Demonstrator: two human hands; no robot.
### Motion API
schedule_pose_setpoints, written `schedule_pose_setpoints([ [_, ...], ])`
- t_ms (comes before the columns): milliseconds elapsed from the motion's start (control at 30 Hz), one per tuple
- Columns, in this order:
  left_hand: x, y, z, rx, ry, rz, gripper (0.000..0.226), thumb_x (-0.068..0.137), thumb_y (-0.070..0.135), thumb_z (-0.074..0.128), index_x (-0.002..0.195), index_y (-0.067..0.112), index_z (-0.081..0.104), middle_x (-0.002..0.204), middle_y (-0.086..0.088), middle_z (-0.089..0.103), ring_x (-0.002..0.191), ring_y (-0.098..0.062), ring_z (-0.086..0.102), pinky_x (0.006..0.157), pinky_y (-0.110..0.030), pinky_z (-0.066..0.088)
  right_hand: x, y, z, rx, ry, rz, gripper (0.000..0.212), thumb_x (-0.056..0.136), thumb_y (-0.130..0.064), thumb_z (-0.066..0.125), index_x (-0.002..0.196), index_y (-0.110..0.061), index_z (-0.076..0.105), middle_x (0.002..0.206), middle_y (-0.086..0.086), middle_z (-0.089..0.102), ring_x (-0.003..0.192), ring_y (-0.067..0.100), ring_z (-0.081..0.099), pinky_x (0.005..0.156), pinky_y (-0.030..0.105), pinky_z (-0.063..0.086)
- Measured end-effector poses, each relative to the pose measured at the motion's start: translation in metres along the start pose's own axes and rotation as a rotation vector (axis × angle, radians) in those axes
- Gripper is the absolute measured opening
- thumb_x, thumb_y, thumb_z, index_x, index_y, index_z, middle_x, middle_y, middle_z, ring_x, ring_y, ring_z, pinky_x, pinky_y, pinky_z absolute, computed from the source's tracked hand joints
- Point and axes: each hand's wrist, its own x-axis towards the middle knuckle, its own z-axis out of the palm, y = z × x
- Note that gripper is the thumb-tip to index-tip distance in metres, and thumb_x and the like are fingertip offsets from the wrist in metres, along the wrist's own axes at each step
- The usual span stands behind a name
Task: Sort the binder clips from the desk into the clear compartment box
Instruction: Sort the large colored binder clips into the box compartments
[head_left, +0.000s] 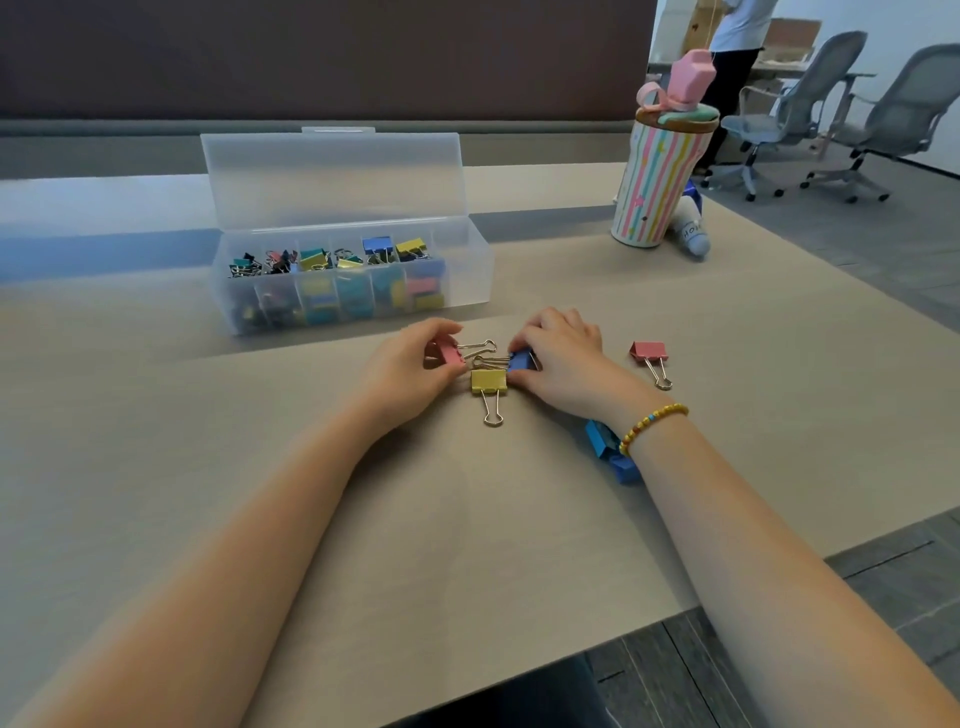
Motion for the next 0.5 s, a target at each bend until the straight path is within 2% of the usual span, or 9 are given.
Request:
schedule_pose_setpoints([
  [67, 0.001, 0.001, -0.007, -0.03, 0.055, 0.001, 0.037, 0.084, 0.018, 0.066, 0.12, 0.013, 0.057, 0.103, 0.002, 0.06, 0.094, -0.011, 0.057, 0.085, -0.018, 0.042, 0.001, 0.0, -0.004, 0.036, -0.003, -0.009, 0.038, 0.09, -0.038, 0.055, 0.124, -0.021, 0.051, 0.129, 0.001, 0.043, 0.123, 0.021, 0.033, 0.1, 0.033, 0.026],
  [133, 0.004, 0.003, -0.017, -0.064, 0.094, 0.04, 0.037, 0.084, 0.02, 0.066, 0.119, 0.013, 0.057, 0.099, 0.004, 0.06, 0.088, -0.007, 0.056, 0.081, -0.014, 0.044, 0.004, 0.001, -0.01, 0.186, 0.039, -0.036, 0.036, 0.091, -0.034, 0.056, 0.123, -0.017, 0.052, 0.123, 0.002, 0.05, 0.117, 0.02, 0.042, 0.098, 0.033, 0.034],
  [200, 0.013, 0.005, -0.031, -0.099, 0.114, 0.073, 0.036, 0.084, 0.02, 0.065, 0.118, 0.013, 0.057, 0.096, 0.005, 0.061, 0.085, -0.005, 0.058, 0.081, -0.015, 0.048, 0.011, -0.001, -0.019, 0.41, 0.12, -0.038, 0.033, 0.091, -0.031, 0.057, 0.119, -0.013, 0.057, 0.108, 0.001, 0.057, 0.101, 0.015, 0.052, 0.087, 0.026, 0.044],
  [267, 0.029, 0.004, -0.046, -0.137, 0.19, 0.083, 0.029, 0.085, 0.021, 0.064, 0.113, 0.014, 0.06, 0.091, 0.006, 0.061, 0.081, -0.001, 0.058, 0.077, -0.013, 0.047, 0.026, -0.004, -0.028, 0.542, 0.2, -0.02, 0.034, 0.092, -0.035, 0.055, 0.119, -0.014, 0.057, 0.099, -0.002, 0.06, 0.09, 0.011, 0.054, 0.073, 0.015, 0.043],
  [367, 0.057, -0.003, -0.065, -0.206, 0.335, 0.074, 0.018, 0.087, 0.023, 0.063, 0.103, 0.015, 0.065, 0.082, 0.006, 0.063, 0.071, 0.003, 0.057, 0.071, -0.009, 0.047, 0.058, -0.013, -0.036, 0.577, 0.275, -0.03, 0.031, 0.094, -0.038, 0.05, 0.115, -0.017, 0.06, 0.095, -0.001, 0.064, 0.087, 0.011, 0.056, 0.07, 0.017, 0.043],
  [433, 0.074, -0.009, -0.073, -0.198, 0.362, 0.038, 0.019, 0.089, 0.025, 0.061, 0.105, 0.017, 0.066, 0.082, 0.005, 0.063, 0.069, 0.002, 0.057, 0.068, -0.009, 0.047, 0.078, -0.021, -0.039, 0.562, 0.312, -0.054, 0.028, 0.095, -0.036, 0.049, 0.107, -0.017, 0.066, 0.09, -0.003, 0.064, 0.083, 0.01, 0.055, 0.065, 0.019, 0.041],
  [500, 0.088, -0.015, -0.076, -0.127, 0.338, -0.001, 0.022, 0.09, 0.025, 0.059, 0.109, 0.017, 0.067, 0.087, 0.002, 0.065, 0.07, -0.001, 0.055, 0.07, -0.016, 0.048, 0.098, -0.029, -0.041, 0.534, 0.316, -0.075, 0.03, 0.096, -0.035, 0.048, 0.104, -0.015, 0.069, 0.087, 0.002, 0.066, 0.081, 0.014, 0.055, 0.065, 0.024, 0.04],
])
